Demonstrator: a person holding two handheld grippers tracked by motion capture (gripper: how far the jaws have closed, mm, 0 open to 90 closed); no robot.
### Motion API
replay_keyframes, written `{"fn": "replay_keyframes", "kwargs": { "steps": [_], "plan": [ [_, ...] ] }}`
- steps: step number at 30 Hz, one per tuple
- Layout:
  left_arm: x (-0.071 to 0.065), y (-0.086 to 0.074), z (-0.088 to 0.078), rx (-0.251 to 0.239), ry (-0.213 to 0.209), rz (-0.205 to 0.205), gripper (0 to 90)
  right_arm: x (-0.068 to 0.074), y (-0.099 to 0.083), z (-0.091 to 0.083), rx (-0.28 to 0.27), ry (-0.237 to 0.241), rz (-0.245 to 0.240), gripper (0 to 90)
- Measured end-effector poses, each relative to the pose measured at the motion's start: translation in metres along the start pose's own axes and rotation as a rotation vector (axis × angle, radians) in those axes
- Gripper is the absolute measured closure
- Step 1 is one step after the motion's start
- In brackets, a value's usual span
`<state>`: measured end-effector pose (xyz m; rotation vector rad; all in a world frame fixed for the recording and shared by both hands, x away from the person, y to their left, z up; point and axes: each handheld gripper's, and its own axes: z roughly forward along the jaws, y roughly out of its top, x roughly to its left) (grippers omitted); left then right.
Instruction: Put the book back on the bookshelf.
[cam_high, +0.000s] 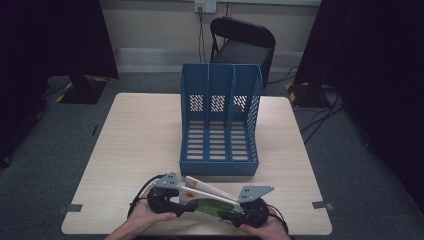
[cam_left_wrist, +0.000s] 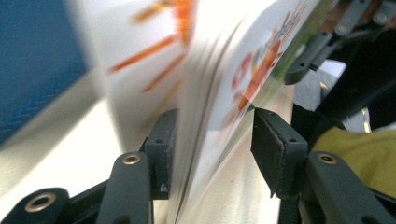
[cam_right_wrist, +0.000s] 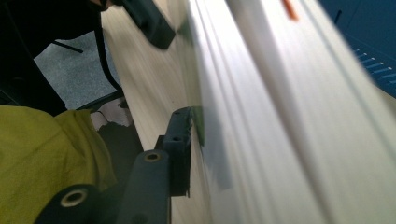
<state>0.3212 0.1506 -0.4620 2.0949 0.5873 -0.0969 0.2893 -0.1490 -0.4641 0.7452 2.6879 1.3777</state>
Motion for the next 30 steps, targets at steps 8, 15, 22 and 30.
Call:
{"fn": "replay_keyframes", "kwargs": {
  "steps": [8, 15, 22, 30],
  "plan": [
    [0.007, -0.002, -0.014, -0.025, 0.051, -0.047, 49.9, -0.004, 0.0, -0.008, -0.023, -0.005, 0.024, 71.9],
    [0.017, -0.005, -0.009, 0.036, 0.083, -0.081, 40.9, -0.002, -0.002, -0.009, -0.03, 0.004, 0.025, 74.5],
    [0.014, -0.005, 0.004, 0.076, 0.081, -0.06, 44.7, 0.006, -0.002, 0.003, 0.014, -0.008, -0.003, 70.0],
    [0.015, -0.005, 0.005, 0.078, 0.098, -0.05, 51.2, 0.01, -0.003, 0.009, -0.012, -0.033, -0.031, 70.3]
  ]
}}
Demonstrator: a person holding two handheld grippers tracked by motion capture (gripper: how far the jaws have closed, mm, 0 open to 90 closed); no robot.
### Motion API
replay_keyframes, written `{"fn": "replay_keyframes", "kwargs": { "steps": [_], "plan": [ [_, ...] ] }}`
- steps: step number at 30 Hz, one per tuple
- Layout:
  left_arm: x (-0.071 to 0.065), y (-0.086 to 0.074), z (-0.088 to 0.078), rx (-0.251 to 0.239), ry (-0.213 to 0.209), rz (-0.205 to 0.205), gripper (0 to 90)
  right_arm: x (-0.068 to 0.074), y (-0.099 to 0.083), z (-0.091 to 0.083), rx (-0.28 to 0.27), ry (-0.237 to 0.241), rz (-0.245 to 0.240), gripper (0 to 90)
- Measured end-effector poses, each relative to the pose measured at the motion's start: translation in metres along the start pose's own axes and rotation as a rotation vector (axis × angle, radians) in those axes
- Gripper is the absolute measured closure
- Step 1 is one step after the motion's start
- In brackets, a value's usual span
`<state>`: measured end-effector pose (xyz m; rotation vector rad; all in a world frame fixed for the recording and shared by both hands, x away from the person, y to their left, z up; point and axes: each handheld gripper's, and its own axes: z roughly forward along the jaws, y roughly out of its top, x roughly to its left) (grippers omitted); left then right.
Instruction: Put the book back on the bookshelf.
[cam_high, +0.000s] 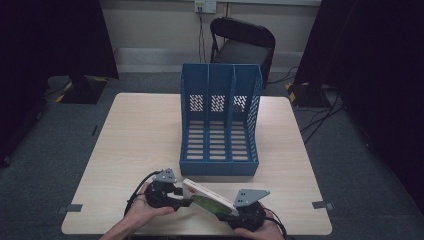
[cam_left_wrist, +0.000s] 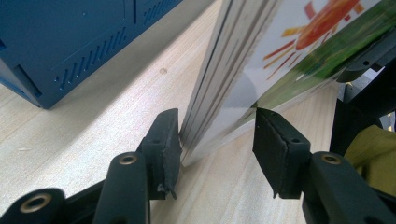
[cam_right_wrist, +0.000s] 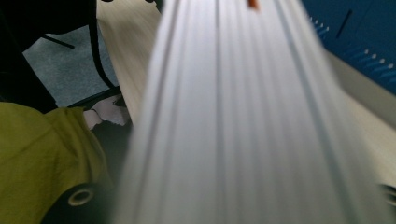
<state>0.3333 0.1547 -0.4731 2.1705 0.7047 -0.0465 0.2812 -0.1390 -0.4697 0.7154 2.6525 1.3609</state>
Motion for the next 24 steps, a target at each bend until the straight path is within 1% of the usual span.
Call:
{"fn": "replay_keyframes", "kwargs": {
  "steps": [1, 2, 4, 5, 7, 8, 9, 10, 11, 12, 13, 14, 17, 19, 21, 24],
  "plan": [
    [0.0, 0.0, 0.0, 0.0, 0.0, 0.0, 51.2, 0.0, 0.0, 0.0, 0.0, 0.0, 0.0, 70.3],
    [-0.0003, 0.0001, 0.0002, 0.0, 0.004, 0.0, 51.2, 0.0003, -0.0003, 0.0002, -0.014, 0.002, 0.004, 70.3],
    [-0.0001, -0.0001, 0.0, 0.001, 0.002, -0.002, 51.3, 0.0008, 0.0, 0.0006, -0.039, -0.013, 0.015, 69.5],
    [-0.0001, -0.0001, 0.0, 0.001, 0.002, -0.002, 51.8, 0.0008, 0.0, 0.0006, -0.039, -0.013, 0.015, 69.5],
    [-0.0003, -0.0003, -0.0002, 0.001, 0.01, -0.001, 52.5, 0.0008, 0.0007, 0.0007, -0.079, -0.008, 0.036, 65.4],
    [-0.0004, -0.0003, -0.0003, 0.002, 0.012, 0.0, 52.9, 0.0011, 0.0008, 0.0008, -0.095, -0.008, 0.057, 64.1],
    [-0.0006, -0.0002, -0.0003, 0.003, 0.012, 0.001, 52.9, 0.0011, 0.0008, 0.0008, -0.095, -0.008, 0.057, 64.1],
    [-0.0008, -0.0001, -0.0001, 0.003, 0.014, -0.002, 52.9, 0.0019, 0.0004, 0.0006, -0.09, -0.028, 0.049, 62.2],
    [-0.0009, -0.0001, 0.0001, 0.001, 0.016, -0.003, 53.0, 0.0018, 0.0003, 0.0005, -0.092, -0.035, 0.051, 64.5],
    [-0.0012, 0.0, 0.0001, 0.003, 0.019, -0.002, 53.1, 0.0007, 0.0001, 0.0009, -0.095, -0.023, 0.056, 68.0],
    [-0.0013, 0.0, 0.0001, 0.003, 0.02, -0.001, 53.2, 0.0002, 0.0, 0.001, -0.095, -0.017, 0.058, 69.7],
    [-0.0013, -0.0001, 0.0, 0.003, 0.02, 0.0, 53.2, 0.0, 0.0, 0.0011, -0.097, -0.023, 0.057, 73.3],
    [-0.001, 0.0002, 0.0003, 0.001, 0.021, 0.0, 53.6, 0.0, 0.0002, 0.0011, -0.091, -0.031, 0.046, 75.8],
    [-0.0003, 0.0005, 0.0009, -0.001, 0.022, -0.007, 53.6, 0.0014, 0.0005, 0.001, -0.087, -0.051, 0.033, 76.5],
    [-0.0003, 0.0011, 0.0012, 0.0, 0.018, -0.013, 52.0, 0.0012, 0.0004, 0.001, -0.087, -0.049, 0.033, 76.6],
    [0.0004, 0.0013, -0.0005, 0.011, 0.029, -0.022, 44.1, 0.0018, 0.0015, 0.0008, -0.083, -0.054, 0.02, 76.7]
  ]
}}
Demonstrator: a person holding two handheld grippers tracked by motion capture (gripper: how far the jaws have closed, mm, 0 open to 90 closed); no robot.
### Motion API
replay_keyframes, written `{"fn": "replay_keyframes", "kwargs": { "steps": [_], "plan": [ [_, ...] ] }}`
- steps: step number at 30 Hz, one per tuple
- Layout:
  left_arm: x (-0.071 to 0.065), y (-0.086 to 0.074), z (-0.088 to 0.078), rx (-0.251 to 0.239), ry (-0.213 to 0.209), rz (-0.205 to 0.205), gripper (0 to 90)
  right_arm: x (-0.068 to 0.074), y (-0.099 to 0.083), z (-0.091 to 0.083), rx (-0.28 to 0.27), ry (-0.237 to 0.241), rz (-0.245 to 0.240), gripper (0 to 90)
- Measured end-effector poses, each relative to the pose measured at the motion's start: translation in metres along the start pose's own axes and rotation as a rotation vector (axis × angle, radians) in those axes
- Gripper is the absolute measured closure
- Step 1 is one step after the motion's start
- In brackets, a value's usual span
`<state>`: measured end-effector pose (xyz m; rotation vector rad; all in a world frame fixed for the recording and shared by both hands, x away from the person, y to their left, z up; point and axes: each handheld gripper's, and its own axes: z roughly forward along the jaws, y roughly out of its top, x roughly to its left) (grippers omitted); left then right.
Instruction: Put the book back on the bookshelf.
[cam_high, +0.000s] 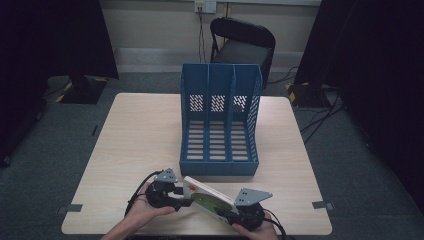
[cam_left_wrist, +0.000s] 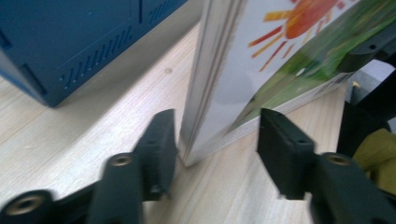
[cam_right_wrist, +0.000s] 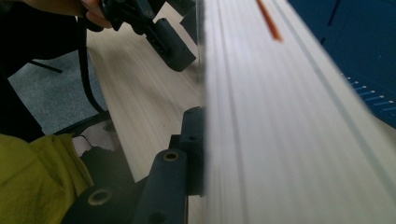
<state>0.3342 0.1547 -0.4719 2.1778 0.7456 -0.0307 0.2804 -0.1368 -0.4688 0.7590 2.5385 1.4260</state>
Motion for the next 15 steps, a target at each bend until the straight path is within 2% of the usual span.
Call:
{"fn": "replay_keyframes", "kwargs": {
  "steps": [4, 7, 9, 10, 11, 13, 15],
  "plan": [
    [0.005, -0.001, -0.006, -0.022, 0.001, -0.015, 38.6, -0.002, 0.001, 0.0, 0.003, 0.009, 0.009, 76.7],
    [0.01, -0.003, -0.014, -0.032, 0.033, -0.031, 36.4, -0.002, 0.002, 0.0, 0.005, 0.012, 0.012, 76.8],
    [0.014, -0.005, -0.019, -0.025, 0.05, -0.025, 34.3, -0.002, 0.002, -0.001, 0.004, 0.011, 0.015, 76.8],
    [0.019, -0.006, -0.022, -0.022, 0.072, -0.035, 30.5, -0.002, 0.002, -0.004, 0.001, 0.007, 0.018, 76.8],
    [0.019, -0.006, -0.022, -0.022, 0.072, -0.035, 28.6, -0.002, 0.002, -0.004, 0.001, 0.007, 0.018, 76.8],
    [0.026, -0.008, -0.024, -0.01, 0.098, -0.06, 26.0, -0.003, 0.003, -0.005, -0.001, 0.005, 0.018, 76.8],
    [0.034, -0.011, -0.024, 0.02, 0.105, -0.067, 23.9, -0.003, 0.003, -0.006, -0.002, 0.003, 0.016, 76.8]
  ]
}}
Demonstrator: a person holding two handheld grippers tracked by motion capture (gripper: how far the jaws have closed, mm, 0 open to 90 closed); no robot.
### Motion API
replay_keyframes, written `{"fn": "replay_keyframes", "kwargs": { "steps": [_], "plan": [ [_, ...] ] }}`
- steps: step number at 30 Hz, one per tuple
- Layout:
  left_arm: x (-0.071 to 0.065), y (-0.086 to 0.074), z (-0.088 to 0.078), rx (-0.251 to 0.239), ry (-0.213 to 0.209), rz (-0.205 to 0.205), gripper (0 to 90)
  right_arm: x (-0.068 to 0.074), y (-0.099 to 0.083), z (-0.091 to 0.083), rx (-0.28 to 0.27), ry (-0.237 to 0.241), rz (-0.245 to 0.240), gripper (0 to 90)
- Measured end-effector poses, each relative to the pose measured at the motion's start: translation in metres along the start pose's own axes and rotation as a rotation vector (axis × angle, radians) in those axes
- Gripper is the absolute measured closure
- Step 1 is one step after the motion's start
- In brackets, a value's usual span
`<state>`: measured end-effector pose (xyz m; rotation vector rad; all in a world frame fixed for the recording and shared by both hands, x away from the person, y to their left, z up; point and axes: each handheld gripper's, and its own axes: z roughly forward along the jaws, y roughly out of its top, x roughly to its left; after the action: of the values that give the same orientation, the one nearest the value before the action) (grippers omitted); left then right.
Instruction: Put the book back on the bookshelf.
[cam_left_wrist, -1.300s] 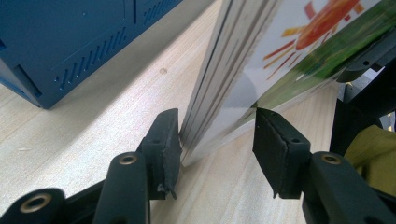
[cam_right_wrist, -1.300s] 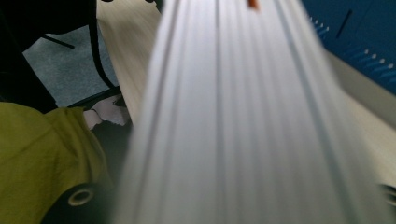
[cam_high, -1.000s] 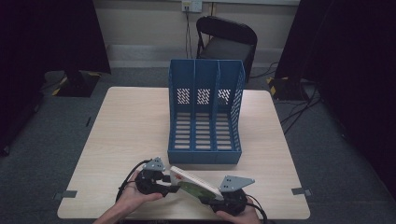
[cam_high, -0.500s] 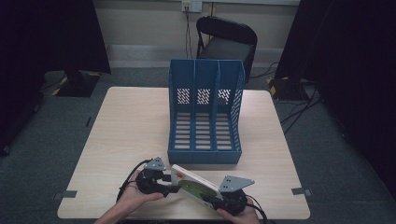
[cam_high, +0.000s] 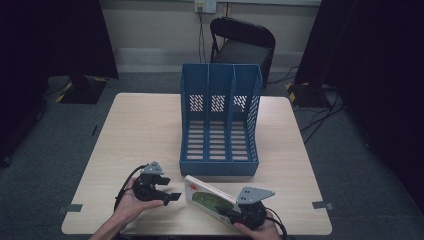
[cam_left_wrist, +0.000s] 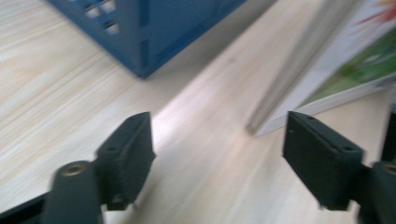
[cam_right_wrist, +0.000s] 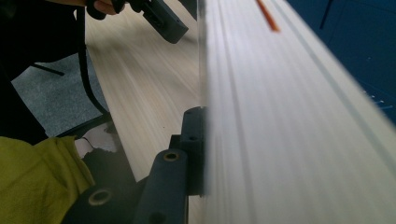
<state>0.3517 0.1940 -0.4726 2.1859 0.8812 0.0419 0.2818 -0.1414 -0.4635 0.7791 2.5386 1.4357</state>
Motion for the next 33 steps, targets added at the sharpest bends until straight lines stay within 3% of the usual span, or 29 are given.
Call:
{"fn": "replay_keyframes", "kwargs": {
  "steps": [3, 4, 11, 12, 15, 18, 19, 27, 33],
  "plan": [
    [0.012, -0.004, 0.002, 0.048, 0.039, -0.033, 24.5, 0.0, 0.0, 0.0, -0.001, -0.006, -0.007, 76.8],
    [0.017, -0.005, 0.002, 0.054, 0.086, -0.046, 25.8, 0.0, 0.001, -0.001, -0.004, -0.007, -0.006, 76.9],
    [0.025, -0.008, 0.001, 0.06, 0.165, -0.105, 22.9, -0.003, 0.002, -0.005, -0.021, -0.025, 0.009, 76.9],
    [0.025, -0.008, 0.001, 0.06, 0.165, -0.105, 21.2, -0.003, 0.002, -0.005, -0.021, -0.025, 0.009, 76.9],
    [0.026, -0.01, 0.003, 0.052, 0.255, -0.093, 19.9, -0.003, 0.002, -0.007, -0.032, -0.021, 0.016, 76.9],
    [0.027, -0.013, 0.007, 0.032, 0.315, -0.07, 16.6, -0.004, 0.003, -0.008, -0.038, -0.021, 0.031, 76.9],
    [0.027, -0.014, 0.009, 0.024, 0.35, -0.04, 15.0, -0.005, 0.003, -0.009, -0.035, -0.034, 0.034, 76.9],
    [0.033, -0.022, 0.013, -0.043, 0.351, -0.022, 1.2, -0.007, 0.005, -0.012, -0.055, -0.014, 0.053, 76.9],
    [0.032, -0.023, 0.015, -0.058, 0.355, -0.029, 0.0, -0.006, 0.01, -0.018, -0.073, 0.0, 0.051, 76.9]
  ]
}}
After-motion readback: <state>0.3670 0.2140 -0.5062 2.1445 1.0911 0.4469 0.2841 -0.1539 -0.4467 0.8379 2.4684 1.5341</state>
